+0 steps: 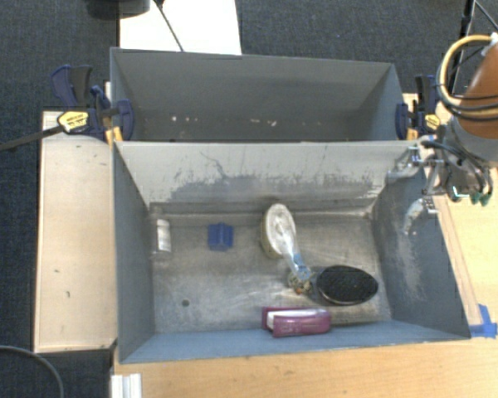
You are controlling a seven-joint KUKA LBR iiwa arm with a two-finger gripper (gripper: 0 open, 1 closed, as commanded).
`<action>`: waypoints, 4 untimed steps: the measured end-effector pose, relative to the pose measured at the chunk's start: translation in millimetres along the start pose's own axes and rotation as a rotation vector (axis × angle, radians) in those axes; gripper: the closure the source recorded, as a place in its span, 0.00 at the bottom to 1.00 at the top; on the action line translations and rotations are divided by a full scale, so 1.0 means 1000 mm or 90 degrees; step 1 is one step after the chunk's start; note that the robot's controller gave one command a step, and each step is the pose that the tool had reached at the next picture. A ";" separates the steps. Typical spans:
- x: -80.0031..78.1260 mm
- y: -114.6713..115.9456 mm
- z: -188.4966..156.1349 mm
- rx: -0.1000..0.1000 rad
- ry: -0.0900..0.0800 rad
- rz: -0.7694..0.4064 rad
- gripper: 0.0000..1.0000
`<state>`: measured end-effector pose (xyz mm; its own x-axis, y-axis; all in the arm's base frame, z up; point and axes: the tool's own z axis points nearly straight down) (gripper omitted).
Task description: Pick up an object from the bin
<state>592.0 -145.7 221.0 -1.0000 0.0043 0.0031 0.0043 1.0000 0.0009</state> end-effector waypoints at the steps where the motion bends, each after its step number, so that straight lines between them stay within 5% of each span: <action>1: 0.040 0.025 0.136 0.000 -0.001 -0.273 0.00; 2: 0.058 0.068 0.147 0.005 -0.009 -0.332 0.00; 3: 0.055 0.069 0.145 0.006 -0.015 -0.334 1.00; 4: 0.067 0.094 0.005 0.003 -0.008 -0.329 1.00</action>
Offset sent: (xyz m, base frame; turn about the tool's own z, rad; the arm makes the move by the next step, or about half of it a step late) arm -0.0391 0.0249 -0.1337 -0.4284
